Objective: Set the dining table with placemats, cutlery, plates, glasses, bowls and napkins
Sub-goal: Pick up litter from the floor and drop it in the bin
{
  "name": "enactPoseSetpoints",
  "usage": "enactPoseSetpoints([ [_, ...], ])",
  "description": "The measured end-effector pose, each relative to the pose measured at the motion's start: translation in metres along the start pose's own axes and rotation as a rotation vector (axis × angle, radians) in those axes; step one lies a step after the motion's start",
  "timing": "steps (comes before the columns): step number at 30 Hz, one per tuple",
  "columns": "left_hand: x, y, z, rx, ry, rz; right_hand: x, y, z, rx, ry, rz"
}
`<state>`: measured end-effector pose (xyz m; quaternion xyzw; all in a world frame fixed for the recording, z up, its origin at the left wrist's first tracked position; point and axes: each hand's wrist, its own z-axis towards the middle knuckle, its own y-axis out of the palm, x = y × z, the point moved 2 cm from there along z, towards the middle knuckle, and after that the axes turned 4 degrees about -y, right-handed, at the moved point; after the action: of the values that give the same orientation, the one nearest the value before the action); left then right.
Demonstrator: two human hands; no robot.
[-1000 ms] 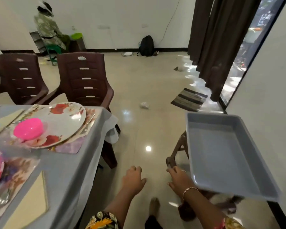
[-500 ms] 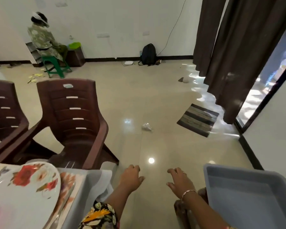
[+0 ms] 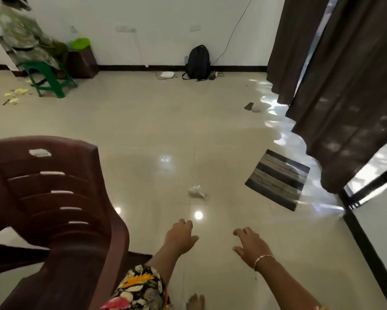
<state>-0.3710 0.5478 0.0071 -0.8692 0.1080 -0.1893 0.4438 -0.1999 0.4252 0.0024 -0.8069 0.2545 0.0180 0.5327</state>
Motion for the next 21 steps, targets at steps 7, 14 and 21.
enactPoseSetpoints([
  [7,-0.007,-0.076,0.136,0.046,-0.067,-0.121,0.005,-0.067,0.152,-0.066,-0.019,-0.064],
  [14,-0.009,-0.117,0.269,0.010,-0.183,-0.263,0.019,-0.104,0.330,-0.201,-0.093,-0.113],
  [21,-0.022,-0.128,0.401,-0.046,-0.311,-0.402,0.035,-0.100,0.483,-0.369,-0.156,-0.231],
])
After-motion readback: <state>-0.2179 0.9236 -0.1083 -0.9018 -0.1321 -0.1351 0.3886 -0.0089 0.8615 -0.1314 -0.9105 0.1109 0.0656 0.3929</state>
